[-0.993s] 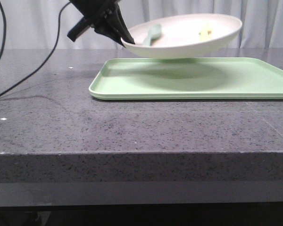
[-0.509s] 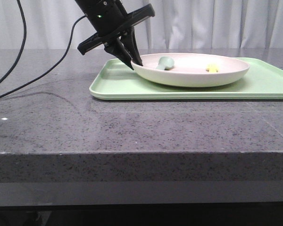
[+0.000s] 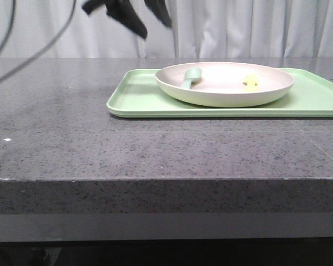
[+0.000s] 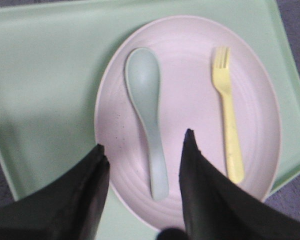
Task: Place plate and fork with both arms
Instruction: 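Raise the left gripper away from the plate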
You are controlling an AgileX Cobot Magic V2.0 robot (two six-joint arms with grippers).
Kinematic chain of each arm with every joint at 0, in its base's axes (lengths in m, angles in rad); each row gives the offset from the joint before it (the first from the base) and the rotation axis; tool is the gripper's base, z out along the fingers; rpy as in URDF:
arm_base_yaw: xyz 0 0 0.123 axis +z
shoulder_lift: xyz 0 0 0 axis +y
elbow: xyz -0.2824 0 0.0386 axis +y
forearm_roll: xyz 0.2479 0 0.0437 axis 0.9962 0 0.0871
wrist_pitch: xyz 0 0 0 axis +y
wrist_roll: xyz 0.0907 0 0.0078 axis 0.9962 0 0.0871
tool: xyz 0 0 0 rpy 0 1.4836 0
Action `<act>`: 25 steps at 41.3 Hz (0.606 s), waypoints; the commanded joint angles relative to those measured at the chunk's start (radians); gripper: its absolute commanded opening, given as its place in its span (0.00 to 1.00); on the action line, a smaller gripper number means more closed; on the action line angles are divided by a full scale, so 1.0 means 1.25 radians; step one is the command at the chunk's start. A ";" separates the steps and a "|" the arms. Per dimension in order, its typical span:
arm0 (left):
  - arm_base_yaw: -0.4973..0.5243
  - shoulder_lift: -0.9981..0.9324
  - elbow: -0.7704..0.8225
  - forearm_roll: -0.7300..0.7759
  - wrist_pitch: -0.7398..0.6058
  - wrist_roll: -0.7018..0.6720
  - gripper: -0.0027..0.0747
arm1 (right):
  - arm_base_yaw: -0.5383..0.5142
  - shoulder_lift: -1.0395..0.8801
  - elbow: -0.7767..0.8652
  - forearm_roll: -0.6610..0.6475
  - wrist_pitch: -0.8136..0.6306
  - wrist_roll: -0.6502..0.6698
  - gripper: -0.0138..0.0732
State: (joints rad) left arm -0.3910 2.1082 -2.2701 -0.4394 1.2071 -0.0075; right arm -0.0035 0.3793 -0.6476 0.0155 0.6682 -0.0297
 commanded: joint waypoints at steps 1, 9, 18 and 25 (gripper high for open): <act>0.010 -0.122 0.008 -0.029 -0.018 0.056 0.46 | -0.004 0.012 -0.026 -0.008 -0.064 -0.001 0.86; 0.083 -0.295 0.258 -0.245 -0.101 0.256 0.46 | -0.004 0.012 -0.026 -0.008 -0.064 -0.001 0.86; 0.221 -0.578 0.673 -0.422 -0.231 0.451 0.45 | -0.004 0.012 -0.026 -0.008 -0.064 -0.001 0.86; 0.266 -0.748 0.884 -0.335 -0.282 0.446 0.45 | -0.004 0.012 -0.026 -0.008 -0.064 -0.001 0.86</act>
State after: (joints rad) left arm -0.0773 1.2767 -1.2243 -0.8330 0.9044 0.5406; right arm -0.0035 0.3793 -0.6476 0.0155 0.6682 -0.0297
